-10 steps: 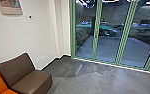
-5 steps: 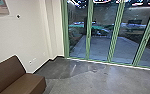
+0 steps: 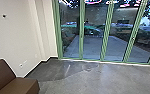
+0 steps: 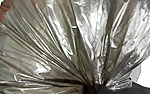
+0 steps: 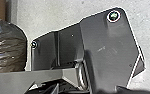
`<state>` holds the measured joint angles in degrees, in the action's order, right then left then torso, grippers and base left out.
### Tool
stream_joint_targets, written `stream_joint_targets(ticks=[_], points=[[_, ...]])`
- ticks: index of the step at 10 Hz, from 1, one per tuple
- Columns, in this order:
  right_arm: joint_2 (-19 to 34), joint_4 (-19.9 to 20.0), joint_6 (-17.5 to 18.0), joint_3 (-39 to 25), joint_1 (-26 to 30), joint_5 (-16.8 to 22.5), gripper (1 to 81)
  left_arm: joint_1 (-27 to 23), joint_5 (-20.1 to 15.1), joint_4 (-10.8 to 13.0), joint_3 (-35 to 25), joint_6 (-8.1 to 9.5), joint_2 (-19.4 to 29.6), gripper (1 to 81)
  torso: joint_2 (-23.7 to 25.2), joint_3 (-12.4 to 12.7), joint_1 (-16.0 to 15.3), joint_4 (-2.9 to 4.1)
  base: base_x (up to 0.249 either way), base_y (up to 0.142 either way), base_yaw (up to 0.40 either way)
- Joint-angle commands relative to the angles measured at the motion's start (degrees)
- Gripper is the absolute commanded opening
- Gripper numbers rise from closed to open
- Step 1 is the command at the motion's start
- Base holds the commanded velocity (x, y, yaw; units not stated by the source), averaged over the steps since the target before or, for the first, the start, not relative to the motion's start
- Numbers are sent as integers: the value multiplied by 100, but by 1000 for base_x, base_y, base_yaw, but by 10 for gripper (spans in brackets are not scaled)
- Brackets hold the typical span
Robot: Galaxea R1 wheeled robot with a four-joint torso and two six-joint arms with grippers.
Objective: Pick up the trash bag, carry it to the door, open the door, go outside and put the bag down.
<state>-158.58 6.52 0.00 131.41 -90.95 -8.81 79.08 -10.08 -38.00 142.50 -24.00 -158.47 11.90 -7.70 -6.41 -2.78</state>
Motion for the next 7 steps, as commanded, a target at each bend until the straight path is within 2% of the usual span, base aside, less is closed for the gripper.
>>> stream_joint_targets(ticks=[1, 7], points=[[78, -72, -18, -56, 222, 310, 811, -345, -442, -23, -2, -25, 95, 10, 0, 0, 0, 0, 0, 0, -197], [87, -72, -26, -56, 213, 310, 811, -345, -442, -32, -2, -25, 87, 10, 0, 0, 0, 0, 0, 0, -247]])
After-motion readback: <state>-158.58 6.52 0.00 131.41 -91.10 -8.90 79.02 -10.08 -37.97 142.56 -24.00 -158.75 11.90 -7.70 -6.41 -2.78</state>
